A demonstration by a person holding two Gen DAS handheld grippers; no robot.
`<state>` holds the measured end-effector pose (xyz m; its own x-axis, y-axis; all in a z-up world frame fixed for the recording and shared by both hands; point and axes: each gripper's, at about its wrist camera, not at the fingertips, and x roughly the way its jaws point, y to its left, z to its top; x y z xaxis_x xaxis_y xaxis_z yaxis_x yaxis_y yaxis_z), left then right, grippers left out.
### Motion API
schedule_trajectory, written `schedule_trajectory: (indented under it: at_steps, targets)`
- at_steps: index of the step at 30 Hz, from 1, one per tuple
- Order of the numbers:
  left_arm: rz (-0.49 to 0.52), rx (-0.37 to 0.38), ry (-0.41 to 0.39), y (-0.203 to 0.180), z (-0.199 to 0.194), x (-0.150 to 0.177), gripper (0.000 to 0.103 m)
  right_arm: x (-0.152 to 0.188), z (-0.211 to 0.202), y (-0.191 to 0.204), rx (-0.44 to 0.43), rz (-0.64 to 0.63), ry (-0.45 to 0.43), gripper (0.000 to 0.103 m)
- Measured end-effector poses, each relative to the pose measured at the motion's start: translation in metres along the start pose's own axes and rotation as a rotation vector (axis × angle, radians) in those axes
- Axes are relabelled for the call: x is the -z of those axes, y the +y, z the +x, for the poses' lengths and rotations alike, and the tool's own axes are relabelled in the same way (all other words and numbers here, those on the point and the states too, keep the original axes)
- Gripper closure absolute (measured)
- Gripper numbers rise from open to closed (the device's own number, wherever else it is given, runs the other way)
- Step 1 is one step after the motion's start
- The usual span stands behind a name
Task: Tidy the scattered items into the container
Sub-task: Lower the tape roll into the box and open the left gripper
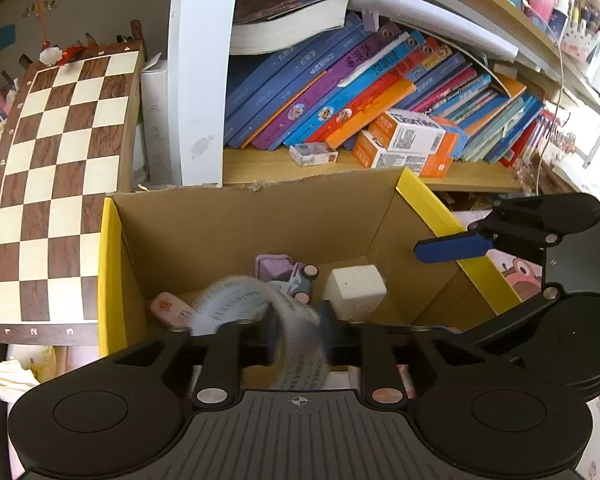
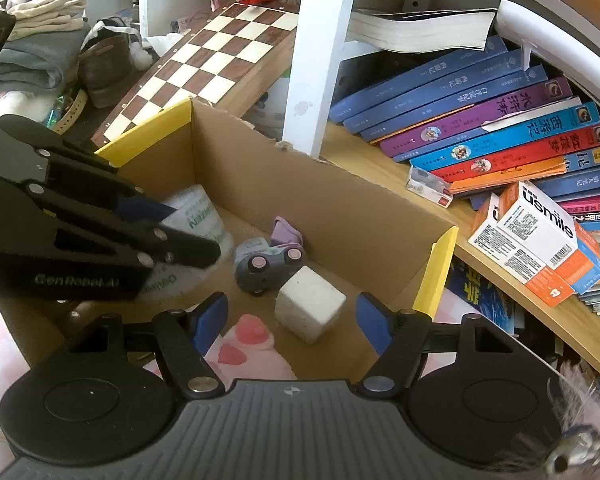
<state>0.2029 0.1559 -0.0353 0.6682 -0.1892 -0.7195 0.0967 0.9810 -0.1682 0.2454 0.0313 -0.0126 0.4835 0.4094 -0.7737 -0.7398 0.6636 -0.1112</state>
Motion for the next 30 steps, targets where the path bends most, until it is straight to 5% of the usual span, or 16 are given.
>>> schedule_trajectory:
  at_steps: [14,30]
  targets:
    - [0.096,-0.131,-0.066,-0.016,-0.027,-0.003,0.023,0.002,-0.013,0.004,0.003,0.006,-0.012,0.032]
    - [0.085,-0.202,-0.102,-0.021,-0.064,0.010,0.015,0.009,-0.045,0.012,0.027,0.023,-0.046,0.022]
